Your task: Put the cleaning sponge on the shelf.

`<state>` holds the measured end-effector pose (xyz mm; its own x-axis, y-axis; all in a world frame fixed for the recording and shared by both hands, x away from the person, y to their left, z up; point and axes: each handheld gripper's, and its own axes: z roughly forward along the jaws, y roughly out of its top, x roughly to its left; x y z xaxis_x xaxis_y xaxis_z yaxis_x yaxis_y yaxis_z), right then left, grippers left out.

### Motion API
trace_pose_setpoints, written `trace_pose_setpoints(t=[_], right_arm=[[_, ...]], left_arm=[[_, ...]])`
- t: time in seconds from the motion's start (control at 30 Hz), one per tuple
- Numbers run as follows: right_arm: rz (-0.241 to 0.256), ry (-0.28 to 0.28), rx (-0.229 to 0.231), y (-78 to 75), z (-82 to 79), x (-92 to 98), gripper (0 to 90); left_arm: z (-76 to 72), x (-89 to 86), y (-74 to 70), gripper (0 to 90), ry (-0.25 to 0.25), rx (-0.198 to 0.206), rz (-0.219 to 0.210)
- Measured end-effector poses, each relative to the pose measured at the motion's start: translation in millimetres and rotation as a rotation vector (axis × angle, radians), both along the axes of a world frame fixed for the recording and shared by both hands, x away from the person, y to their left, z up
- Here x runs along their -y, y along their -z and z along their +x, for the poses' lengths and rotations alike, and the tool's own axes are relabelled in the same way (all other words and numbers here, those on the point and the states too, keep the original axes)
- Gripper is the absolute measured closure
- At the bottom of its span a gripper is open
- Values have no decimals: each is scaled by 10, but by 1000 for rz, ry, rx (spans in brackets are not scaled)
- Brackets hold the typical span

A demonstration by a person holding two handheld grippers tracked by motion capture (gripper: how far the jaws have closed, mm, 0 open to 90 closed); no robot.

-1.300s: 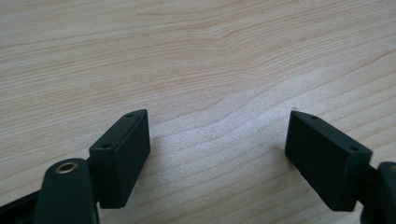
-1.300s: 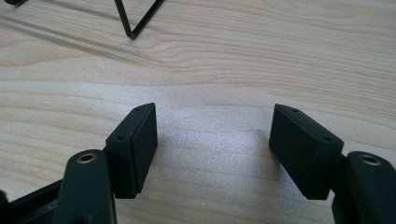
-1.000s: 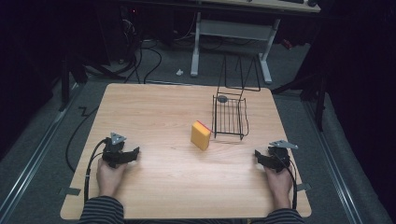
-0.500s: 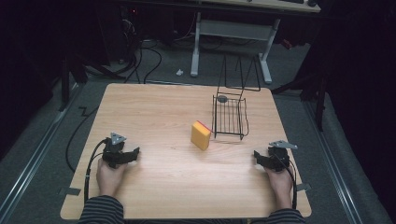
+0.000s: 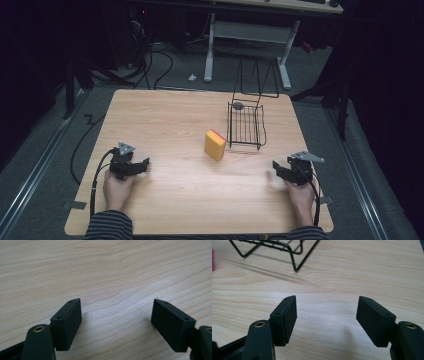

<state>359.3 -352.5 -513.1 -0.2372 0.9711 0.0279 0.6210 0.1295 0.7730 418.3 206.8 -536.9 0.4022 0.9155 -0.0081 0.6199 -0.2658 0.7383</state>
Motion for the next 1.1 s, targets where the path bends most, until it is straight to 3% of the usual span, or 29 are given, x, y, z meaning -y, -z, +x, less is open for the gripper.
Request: trace_pose_setpoints(t=[0.1,0.2,0.57,0.93,1.1], right_arm=[[7,-14,16,-28,-25,-17,340],[59,-49,48,-100,-100,-48,344],[88,-159,95,-205,-213,-286,339],[75,-298,123,-341,-88,-755,339],[74,-330,124,-357,-20,-916,339]], left_arm=[[0,0,0,250,0,0,0],[0,0,0,250,0,0,0],[1,0,0,250,0,0,-1],[0,-1,0,250,0,0,0],[0,-1,0,249,1,-1,-1]])
